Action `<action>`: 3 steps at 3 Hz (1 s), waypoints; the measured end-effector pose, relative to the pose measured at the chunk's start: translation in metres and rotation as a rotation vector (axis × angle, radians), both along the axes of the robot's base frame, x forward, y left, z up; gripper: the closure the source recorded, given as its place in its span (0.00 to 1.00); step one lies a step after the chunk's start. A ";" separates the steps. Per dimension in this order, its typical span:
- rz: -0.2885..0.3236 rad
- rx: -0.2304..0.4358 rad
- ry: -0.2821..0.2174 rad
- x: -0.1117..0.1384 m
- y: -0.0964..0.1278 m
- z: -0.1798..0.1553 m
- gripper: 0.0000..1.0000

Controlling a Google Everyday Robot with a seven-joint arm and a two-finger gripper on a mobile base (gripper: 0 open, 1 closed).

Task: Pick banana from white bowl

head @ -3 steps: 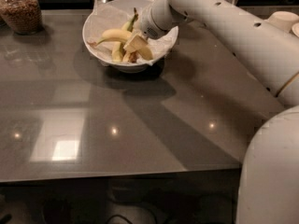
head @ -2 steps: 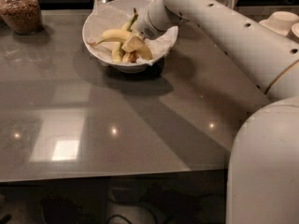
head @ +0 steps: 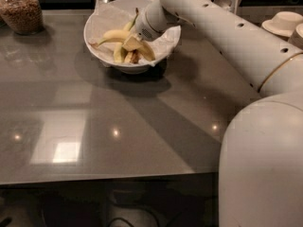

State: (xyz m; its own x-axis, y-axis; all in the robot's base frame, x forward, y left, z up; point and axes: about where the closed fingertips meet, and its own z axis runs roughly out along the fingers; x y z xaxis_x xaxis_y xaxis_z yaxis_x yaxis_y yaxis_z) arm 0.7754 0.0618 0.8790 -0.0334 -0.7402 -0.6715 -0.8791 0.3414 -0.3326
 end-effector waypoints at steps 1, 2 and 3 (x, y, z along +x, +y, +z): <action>0.009 -0.019 0.009 -0.007 -0.002 0.007 0.92; 0.044 -0.049 -0.004 -0.018 -0.002 0.025 1.00; 0.086 -0.092 -0.036 -0.034 -0.008 0.053 1.00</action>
Offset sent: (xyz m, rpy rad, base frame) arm -0.0332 -0.0065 0.0543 -0.0872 -0.0304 0.0833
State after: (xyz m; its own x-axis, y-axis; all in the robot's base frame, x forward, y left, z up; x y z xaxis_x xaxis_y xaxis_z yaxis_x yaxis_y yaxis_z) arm 0.7412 0.0540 0.9319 0.0564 -0.7978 -0.6003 -0.8907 0.2314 -0.3912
